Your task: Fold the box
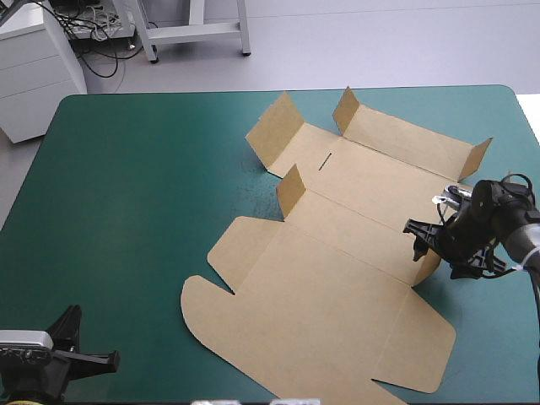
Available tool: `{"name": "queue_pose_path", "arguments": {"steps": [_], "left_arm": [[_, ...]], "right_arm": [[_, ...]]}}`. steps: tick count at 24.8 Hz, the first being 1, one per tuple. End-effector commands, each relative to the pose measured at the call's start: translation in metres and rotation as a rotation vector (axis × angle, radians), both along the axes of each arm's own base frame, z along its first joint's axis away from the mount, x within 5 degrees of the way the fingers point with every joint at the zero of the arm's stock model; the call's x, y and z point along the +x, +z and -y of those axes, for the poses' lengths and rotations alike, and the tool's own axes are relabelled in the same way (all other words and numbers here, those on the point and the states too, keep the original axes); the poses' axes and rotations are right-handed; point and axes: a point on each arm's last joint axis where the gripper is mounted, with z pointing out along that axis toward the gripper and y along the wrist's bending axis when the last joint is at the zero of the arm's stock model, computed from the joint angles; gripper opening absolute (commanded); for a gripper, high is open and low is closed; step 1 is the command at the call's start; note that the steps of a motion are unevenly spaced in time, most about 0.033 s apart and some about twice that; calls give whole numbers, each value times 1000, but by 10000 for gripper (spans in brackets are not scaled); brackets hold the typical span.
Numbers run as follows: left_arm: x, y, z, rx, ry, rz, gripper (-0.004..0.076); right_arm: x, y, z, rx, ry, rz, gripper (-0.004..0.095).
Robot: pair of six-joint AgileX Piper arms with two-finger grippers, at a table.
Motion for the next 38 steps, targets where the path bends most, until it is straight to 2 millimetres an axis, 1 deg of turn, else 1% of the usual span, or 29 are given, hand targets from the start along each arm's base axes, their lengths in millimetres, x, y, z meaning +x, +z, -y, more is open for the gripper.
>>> {"name": "queue_pose_path", "arguments": {"steps": [1,3,4,5,7,9,10,11,12,18,21,24,25,26,27,28,29,30,31,35,38], "left_arm": [[-4,14,0,-9,-1,116,-32],[-4,14,0,-9,-1,116,-32],[-4,14,0,-9,-1,116,-32],[-4,14,0,-9,-1,116,-32],[-4,14,0,-9,-1,116,-32],[-4,14,0,-9,-1,116,-32],[-4,14,0,-9,-1,116,-32],[-4,14,0,-9,-1,116,-32],[-4,14,0,-9,-1,116,-32],[-4,14,0,-11,0,116,-32],[-4,14,0,-11,0,116,-32],[-4,14,0,-11,0,116,-32],[-4,14,0,-9,-1,116,-32],[-4,14,0,-9,-1,116,-32],[-4,14,0,-9,-1,116,-32],[-4,14,0,-9,-1,116,-32],[-4,14,0,-9,-1,116,-32],[-4,14,0,-9,-1,116,-32],[-4,14,0,-9,-1,116,-32],[-4,14,0,-9,-1,116,-32],[-4,14,0,-9,-1,116,-32]], "right_arm": [[7,10,-1,30,-16,50,653],[8,7,-1,37,-15,43,640],[8,7,-1,39,-16,43,605],[8,7,-2,41,-17,42,544],[8,7,-2,41,-17,42,375],[8,7,-2,41,-16,45,144],[9,7,-2,41,-16,47,50],[9,7,-2,40,-12,47,-17],[9,7,-2,40,-12,47,-7],[9,7,-2,39,-10,47,-23],[9,7,-2,31,36,53,-23],[16,20,-2,-2,229,129,-23],[21,30,-5,6,291,180,-23],[25,36,-8,11,340,213,-23],[32,47,-11,26,426,264,-23],[36,52,-13,37,464,288,-23],[44,63,-18,64,532,343,-23],[49,69,-22,70,588,367,-23],[57,79,-29,47,708,385,-23],[76,84,-52,-47,924,361,-23],[92,92,-73,-133,1075,387,-24]]}}
